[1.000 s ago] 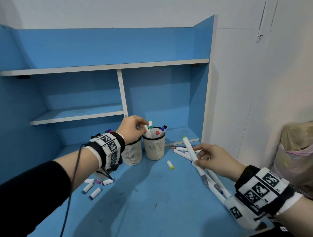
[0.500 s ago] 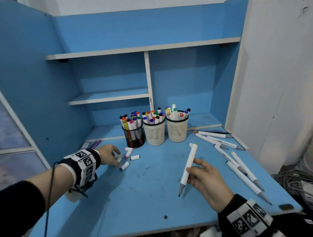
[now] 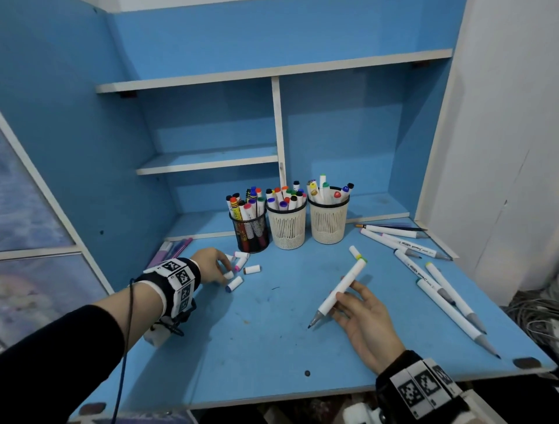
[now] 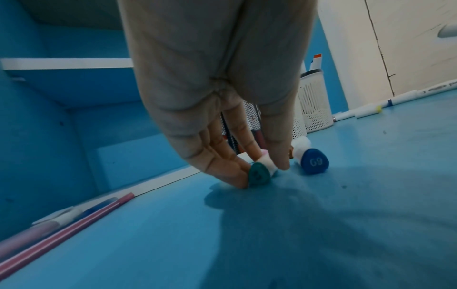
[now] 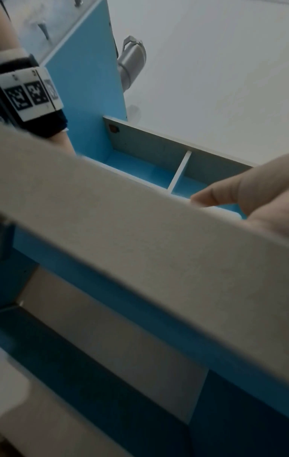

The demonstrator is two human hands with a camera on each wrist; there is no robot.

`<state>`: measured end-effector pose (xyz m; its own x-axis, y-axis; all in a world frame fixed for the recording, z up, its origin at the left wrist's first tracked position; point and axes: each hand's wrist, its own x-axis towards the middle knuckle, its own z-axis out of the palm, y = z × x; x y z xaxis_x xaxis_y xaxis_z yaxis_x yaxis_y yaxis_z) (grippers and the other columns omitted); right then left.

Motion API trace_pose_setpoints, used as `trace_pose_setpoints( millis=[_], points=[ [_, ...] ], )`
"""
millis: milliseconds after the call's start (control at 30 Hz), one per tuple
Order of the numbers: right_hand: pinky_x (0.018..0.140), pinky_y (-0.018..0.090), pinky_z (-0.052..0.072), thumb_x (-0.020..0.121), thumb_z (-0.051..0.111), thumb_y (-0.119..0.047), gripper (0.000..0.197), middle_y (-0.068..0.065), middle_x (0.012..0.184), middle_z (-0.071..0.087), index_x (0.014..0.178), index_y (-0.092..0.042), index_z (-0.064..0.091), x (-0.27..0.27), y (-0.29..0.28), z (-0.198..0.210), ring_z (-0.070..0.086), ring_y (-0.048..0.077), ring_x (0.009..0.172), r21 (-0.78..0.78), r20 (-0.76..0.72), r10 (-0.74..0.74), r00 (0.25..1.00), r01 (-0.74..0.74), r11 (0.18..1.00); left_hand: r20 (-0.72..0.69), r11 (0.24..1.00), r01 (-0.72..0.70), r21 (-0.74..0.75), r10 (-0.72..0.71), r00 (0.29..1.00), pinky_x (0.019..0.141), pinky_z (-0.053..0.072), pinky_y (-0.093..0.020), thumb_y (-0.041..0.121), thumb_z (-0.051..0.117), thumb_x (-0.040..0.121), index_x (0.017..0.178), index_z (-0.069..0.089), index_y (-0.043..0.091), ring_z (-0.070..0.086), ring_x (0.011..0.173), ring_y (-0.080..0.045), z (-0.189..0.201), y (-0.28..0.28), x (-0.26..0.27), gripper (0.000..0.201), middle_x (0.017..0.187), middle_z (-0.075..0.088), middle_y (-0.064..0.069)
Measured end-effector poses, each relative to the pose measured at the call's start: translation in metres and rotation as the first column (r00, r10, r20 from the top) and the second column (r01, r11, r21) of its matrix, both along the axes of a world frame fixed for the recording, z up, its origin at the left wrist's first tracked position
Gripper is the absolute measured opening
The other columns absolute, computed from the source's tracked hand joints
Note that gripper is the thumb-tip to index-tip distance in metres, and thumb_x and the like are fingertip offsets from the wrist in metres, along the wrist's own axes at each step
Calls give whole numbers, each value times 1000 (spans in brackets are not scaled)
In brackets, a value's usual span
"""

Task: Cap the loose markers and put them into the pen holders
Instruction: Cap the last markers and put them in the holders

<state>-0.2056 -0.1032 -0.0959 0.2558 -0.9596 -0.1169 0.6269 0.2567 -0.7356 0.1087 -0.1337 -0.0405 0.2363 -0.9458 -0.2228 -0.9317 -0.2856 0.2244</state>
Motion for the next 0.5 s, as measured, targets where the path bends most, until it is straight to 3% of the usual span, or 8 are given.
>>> trace_pose_setpoints(
  millis=[67, 133, 200, 267, 367, 433, 500],
  points=[
    [64, 29, 57, 87, 54, 6, 40, 17, 90, 59, 126, -2, 48, -1, -1, -2, 60, 24, 79, 7, 11, 6, 1000, -6, 1000, -14, 1000, 9, -18, -10, 1000, 60, 39, -18, 19, 75, 76, 102, 71, 17, 54, 79, -12, 1, -6, -2, 27, 86, 61, 0],
    [64, 29, 57, 81, 60, 4, 46, 16, 88, 60, 125, -3, 49, -1, -1, -3, 60, 23, 78, 13, 15, 6, 1000, -6, 1000, -32, 996, -15, -87, 12, 999, 64, 40, -19, 18, 73, 78, 99, 71, 14, 55, 82, -14, 5, -12, -5, 22, 90, 64, -3],
    [63, 29, 57, 62, 74, -6, 65, 15, 86, 61, 123, -4, 51, 0, -1, -2, 61, 22, 77, 20, 3, 1, 1000, -1, 1000, -13, 986, -36, -165, 35, 999, 71, 41, -20, 15, 68, 82, 100, 70, 12, 58, 88, -17, 10, -19, -4, 18, 101, 67, -6],
    [63, 29, 57, 49, 77, -15, 76, 15, 88, 61, 120, -5, 52, 0, -2, -1, 62, 21, 76, 26, -6, -3, 1000, 3, 1000, 49, 984, -21, -174, 30, 998, 78, 45, -22, 10, 61, 85, 106, 69, 16, 59, 100, -20, 13, -25, 1, 22, 113, 65, -5],
    [63, 29, 57, 63, 73, -6, 57, 16, 90, 58, 116, -6, 54, 0, -3, -1, 61, 23, 78, 19, 13, 18, 1000, -18, 1000, 110, 994, 30, -102, -19, 994, 84, 45, -24, 12, 60, 87, 110, 70, 20, 58, 107, -19, 14, -30, 7, 26, 117, 65, -1],
    [62, 29, 57, 81, 60, 4, 35, 17, 92, 57, 114, -6, 54, -1, -3, -4, 60, 24, 80, 17, 29, 29, 999, -29, 999, 134, 997, 51, -60, -42, 990, 82, 44, -22, 15, 61, 86, 106, 71, 19, 59, 102, -17, 14, -33, 9, 23, 112, 68, -1],
    [62, 29, 57, 85, 55, 5, 32, 17, 93, 57, 115, -5, 54, -1, -4, -4, 59, 25, 81, 18, 28, 33, 999, -34, 999, 131, 999, 31, -42, -25, 991, 78, 45, -21, 22, 69, 82, 98, 72, 19, 59, 92, -14, 14, -34, 10, 17, 106, 69, 0]
  ],
)
